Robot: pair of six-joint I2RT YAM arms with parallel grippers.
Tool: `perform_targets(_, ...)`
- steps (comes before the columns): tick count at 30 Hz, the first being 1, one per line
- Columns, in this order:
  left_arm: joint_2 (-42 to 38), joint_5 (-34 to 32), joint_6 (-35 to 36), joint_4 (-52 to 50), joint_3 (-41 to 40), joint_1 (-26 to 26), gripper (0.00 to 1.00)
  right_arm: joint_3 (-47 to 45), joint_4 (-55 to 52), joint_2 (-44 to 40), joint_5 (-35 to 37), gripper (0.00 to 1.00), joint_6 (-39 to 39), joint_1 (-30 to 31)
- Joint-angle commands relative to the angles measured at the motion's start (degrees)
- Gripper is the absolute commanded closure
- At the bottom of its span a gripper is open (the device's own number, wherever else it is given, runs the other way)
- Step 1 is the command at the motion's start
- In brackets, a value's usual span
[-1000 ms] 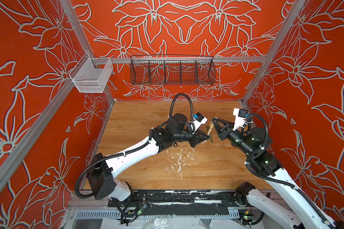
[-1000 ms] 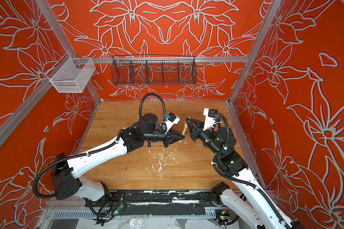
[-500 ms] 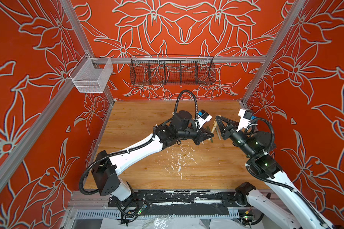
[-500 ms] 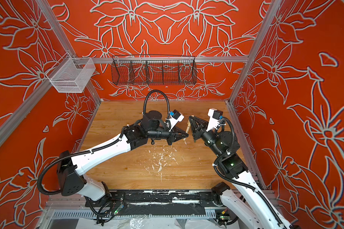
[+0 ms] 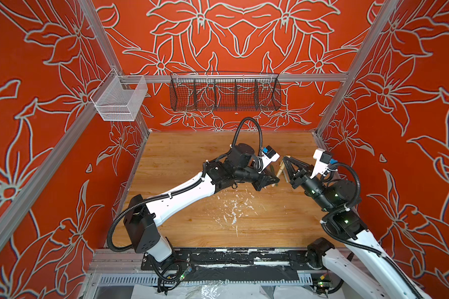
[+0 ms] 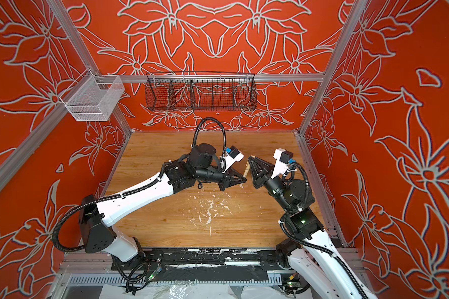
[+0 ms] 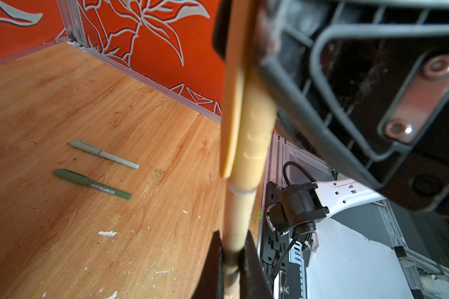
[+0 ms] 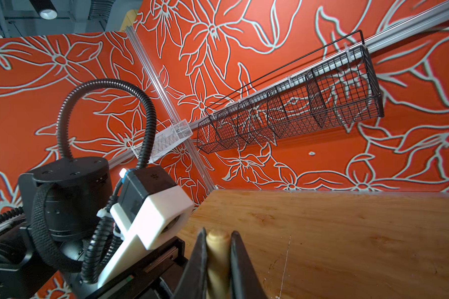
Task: Insert pens into pen caps
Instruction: Put on the pen cap to the pen.
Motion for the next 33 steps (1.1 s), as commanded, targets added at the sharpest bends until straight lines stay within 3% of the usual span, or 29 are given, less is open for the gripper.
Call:
perform_targets(1, -1.6, -8.6, -4.0, 15.6, 4.5, 4.5, 1.0, -4.3, -7.5, -1.0, -10.3, 1.0, 2.9, 1.7)
perform_targets(16, 0.5, -9.1, -6.3, 17.4, 7.4, 5.1, 1.0, -5.8, -6.6, -0.1, -8.9, 1.0, 2.7, 3.3)
perform_targets(25, 0.7, -8.8, -6.8, 11.5, 4.2, 5.1, 1.0, 5.7, -13.2, 4.9, 1.7, 1.0, 1.9, 3.2)
perform_targets(26, 0.2, -8.8, -6.8, 11.5, 3.0, 5.1, 0.92, 6.9, -13.3, 6.1, 2.2, 1.0, 1.5, 3.2)
perform_targets(30, -2.5, -11.9, -7.4, 12.3, -1.2, 5.1, 0.41, 11.0, -13.2, 11.2, 2.3, 1.0, 0.8, 3.2)
perform_targets(33, -3.7, -14.0, -6.2, 11.0, -1.9, 5.1, 0.22, 13.2, -14.0, 13.5, 2.4, 1.0, 0.6, 3.1)
